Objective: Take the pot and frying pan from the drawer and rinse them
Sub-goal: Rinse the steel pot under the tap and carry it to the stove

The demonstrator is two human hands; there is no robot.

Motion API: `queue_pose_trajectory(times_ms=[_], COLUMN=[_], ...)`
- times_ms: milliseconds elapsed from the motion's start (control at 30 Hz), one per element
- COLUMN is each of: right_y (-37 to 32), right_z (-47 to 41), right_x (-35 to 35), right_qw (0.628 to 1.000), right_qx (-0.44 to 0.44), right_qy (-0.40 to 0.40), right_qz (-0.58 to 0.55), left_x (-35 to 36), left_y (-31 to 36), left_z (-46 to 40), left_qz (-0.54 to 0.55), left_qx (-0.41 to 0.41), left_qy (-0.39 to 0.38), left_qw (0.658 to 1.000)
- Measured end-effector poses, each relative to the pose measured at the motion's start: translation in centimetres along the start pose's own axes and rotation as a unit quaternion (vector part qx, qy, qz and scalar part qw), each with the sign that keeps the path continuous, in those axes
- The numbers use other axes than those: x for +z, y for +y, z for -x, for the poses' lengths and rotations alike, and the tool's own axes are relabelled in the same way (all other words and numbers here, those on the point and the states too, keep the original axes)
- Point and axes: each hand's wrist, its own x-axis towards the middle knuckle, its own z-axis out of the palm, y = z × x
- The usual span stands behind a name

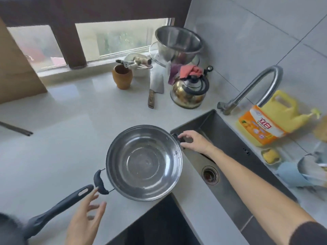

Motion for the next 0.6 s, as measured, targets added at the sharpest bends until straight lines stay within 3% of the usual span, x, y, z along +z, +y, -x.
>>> queue_pose_trajectory(times_ms=[233, 400, 600], right_y=[1.0, 1.7, 3.8], right_z=[-2.6, -3.3, -1.9], right_x=[-0.2, 0.1, -1.1], right_qw=[0.996, 0.997, 0.996], right_qx=[0.047, 0.028, 0.037], right_qy=[-0.08, -0.069, -0.06], right_qz=[0.012, 0.003, -0.056], left_x=[0.4, 0.9, 2.2], left_y=[0.2, 1.1, 2.8], left_z=[-2.2, -3.2, -3.1], left_qz=[0.016, 0.003, 0.001], left_qx=[-0.034, -0.039, 0.021], left_qy=[-0.012, 0.027, 0.014], left_qw=[0.999, 0.999, 1.0])
